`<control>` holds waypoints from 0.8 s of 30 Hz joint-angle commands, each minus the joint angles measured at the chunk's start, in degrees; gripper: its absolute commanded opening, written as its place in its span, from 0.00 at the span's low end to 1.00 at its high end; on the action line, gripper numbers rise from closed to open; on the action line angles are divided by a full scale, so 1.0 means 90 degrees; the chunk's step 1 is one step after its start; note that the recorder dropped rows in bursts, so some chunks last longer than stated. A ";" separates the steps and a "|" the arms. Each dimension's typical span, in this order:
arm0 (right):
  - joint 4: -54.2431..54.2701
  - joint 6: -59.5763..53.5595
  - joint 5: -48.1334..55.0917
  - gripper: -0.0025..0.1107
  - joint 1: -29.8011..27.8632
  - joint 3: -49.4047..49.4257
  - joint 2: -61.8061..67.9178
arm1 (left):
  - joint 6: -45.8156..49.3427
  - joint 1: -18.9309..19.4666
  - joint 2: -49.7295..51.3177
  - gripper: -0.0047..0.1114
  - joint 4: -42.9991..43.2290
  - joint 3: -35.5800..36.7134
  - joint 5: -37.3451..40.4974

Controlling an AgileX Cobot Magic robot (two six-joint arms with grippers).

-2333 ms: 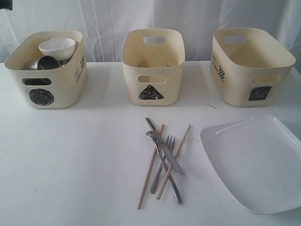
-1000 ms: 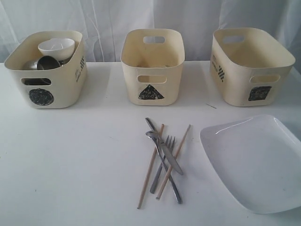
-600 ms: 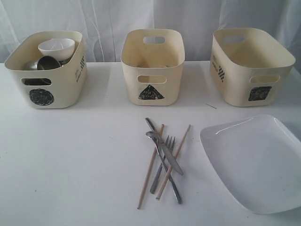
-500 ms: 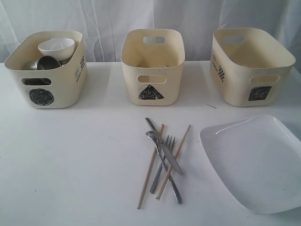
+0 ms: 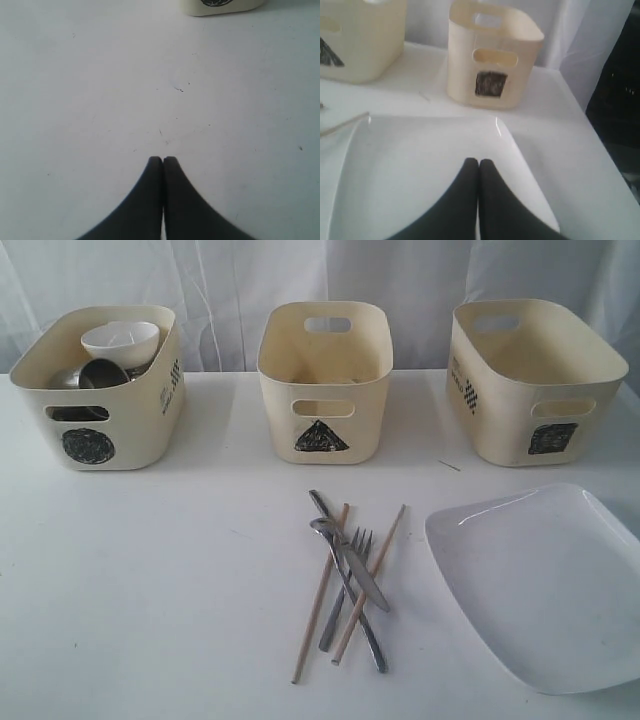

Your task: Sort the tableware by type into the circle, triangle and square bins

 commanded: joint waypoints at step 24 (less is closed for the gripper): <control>-0.4252 0.3771 -0.1722 0.02 0.0021 -0.6054 0.7706 | 0.0007 -0.0059 -0.0018 0.04 -0.0045 0.0034 -0.0034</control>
